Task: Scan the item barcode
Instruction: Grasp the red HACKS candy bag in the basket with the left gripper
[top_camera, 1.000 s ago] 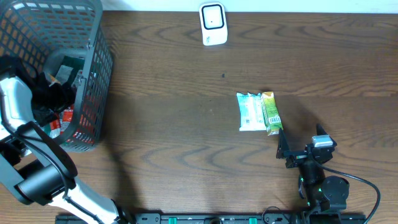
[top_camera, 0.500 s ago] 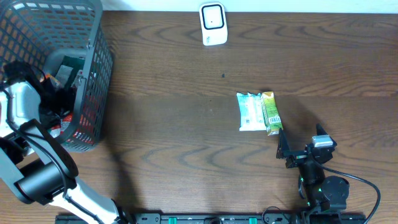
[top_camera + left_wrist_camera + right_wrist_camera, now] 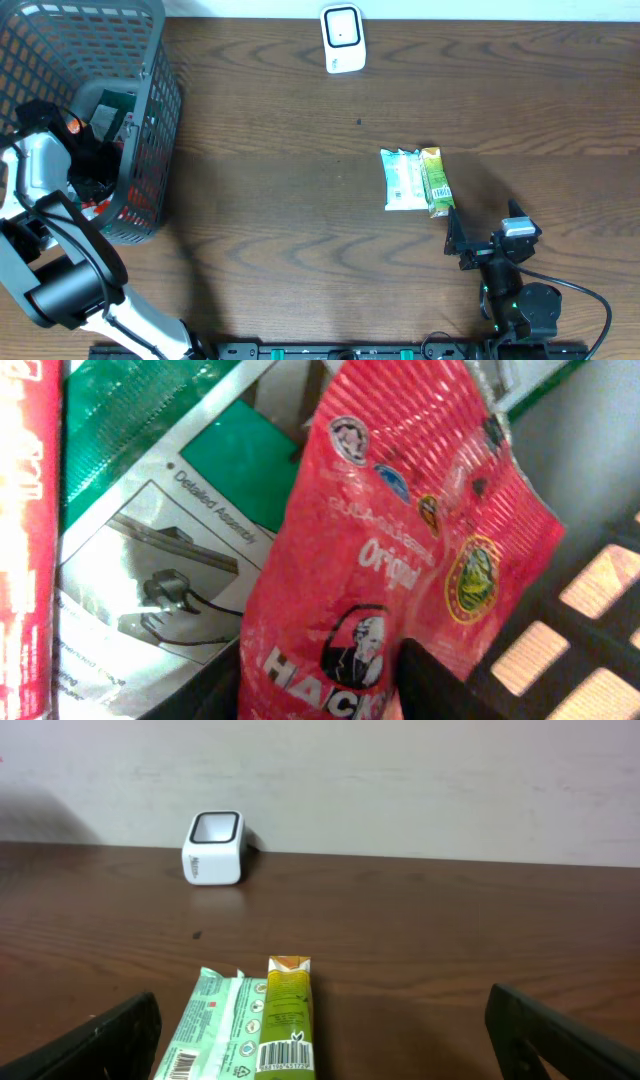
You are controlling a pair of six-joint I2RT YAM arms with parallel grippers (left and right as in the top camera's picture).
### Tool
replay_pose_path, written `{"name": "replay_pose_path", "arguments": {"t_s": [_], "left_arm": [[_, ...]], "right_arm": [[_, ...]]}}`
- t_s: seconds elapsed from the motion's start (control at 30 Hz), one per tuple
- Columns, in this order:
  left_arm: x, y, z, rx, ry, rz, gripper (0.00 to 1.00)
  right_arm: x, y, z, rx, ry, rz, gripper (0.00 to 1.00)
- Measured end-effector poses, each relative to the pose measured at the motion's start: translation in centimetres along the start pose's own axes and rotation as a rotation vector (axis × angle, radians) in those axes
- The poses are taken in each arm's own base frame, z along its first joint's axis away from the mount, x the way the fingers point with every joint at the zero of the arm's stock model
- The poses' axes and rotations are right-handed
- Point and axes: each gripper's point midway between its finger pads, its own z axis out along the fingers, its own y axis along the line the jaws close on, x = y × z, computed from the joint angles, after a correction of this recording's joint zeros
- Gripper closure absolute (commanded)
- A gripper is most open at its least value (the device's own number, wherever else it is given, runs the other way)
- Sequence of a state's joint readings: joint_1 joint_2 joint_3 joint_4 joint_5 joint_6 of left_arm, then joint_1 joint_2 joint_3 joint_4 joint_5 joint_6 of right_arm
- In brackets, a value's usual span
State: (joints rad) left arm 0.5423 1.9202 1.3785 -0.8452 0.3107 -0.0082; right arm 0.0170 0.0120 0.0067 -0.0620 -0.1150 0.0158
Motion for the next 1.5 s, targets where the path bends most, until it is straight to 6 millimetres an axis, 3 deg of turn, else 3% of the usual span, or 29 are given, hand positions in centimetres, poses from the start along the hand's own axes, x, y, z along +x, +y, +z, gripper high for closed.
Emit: {"name": "replay_pose_path", "arguments": {"t_s": [0.07, 0.2, 0.5, 0.67, 0.77, 0.9, 1.1, 1.23, 1.33, 1.5], "left_arm": [[0.0, -0.2, -0.3, 0.010, -0.004, 0.002, 0.80], [0.0, -0.8, -0.6, 0.036, -0.009, -0.005, 0.93], [-0.8, -1.1, -1.7, 0.050, -0.045, -0.013, 0.93], [-2.4, -0.9, -4.7, 0.057, -0.162, -0.036, 0.93], [-3.7, -1.1, -7.7, 0.064, -0.271, -0.039, 0.93], [-5.4, -2.0, -13.2, 0.081, -0.469, -0.022, 0.93], [-5.7, -4.4, -23.1, 0.127, -0.778, 0.017, 0.93], [-3.0, -6.2, -29.8, 0.181, -0.946, 0.009, 0.93], [-0.4, -7.4, -33.6, 0.233, -1.039, -0.003, 0.93], [4.0, -10.5, -37.4, 0.383, -1.101, 0.064, 0.93]], "right_arm": [[0.0, 0.0, 0.0, 0.000, 0.000, 0.000, 0.01], [0.0, 0.0, 0.0, 0.000, 0.000, 0.000, 0.01], [0.0, 0.0, 0.0, 0.000, 0.000, 0.000, 0.01], [0.0, 0.0, 0.0, 0.000, 0.000, 0.000, 0.01], [0.0, 0.0, 0.0, 0.000, 0.000, 0.000, 0.01], [0.0, 0.0, 0.0, 0.000, 0.000, 0.000, 0.01], [0.0, 0.0, 0.0, 0.000, 0.000, 0.000, 0.01], [0.0, 0.0, 0.0, 0.000, 0.000, 0.000, 0.01], [0.0, 0.0, 0.0, 0.000, 0.000, 0.000, 0.01], [0.0, 0.0, 0.0, 0.000, 0.000, 0.000, 0.01]]}}
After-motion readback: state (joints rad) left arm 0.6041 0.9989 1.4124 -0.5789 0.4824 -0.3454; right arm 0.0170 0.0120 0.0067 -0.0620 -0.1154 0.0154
